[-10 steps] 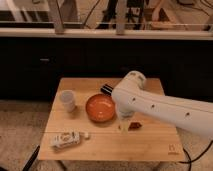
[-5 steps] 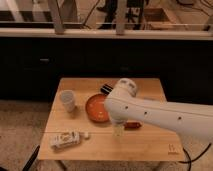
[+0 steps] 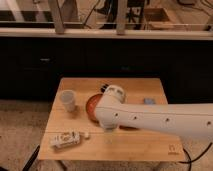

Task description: Place the bottle in the ceramic bowl

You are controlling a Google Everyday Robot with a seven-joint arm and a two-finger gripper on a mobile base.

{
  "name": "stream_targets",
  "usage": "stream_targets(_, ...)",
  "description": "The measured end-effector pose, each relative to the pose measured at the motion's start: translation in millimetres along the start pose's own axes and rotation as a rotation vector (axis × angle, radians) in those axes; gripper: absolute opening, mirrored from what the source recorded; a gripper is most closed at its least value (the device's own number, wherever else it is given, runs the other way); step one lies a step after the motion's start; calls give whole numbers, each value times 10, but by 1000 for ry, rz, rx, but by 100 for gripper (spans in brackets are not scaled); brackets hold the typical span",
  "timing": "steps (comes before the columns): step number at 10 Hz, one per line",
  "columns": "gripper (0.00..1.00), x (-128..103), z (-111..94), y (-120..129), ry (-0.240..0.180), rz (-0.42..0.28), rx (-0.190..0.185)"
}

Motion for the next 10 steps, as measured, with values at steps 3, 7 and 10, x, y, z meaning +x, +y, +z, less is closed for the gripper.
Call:
stream_targets(3,80,-136,192,2,-21,2,-9)
stream_targets(7,80,-258,449,23,-69,4,-17)
stream_targets(10,80,-441,725,45,-109,14,-23)
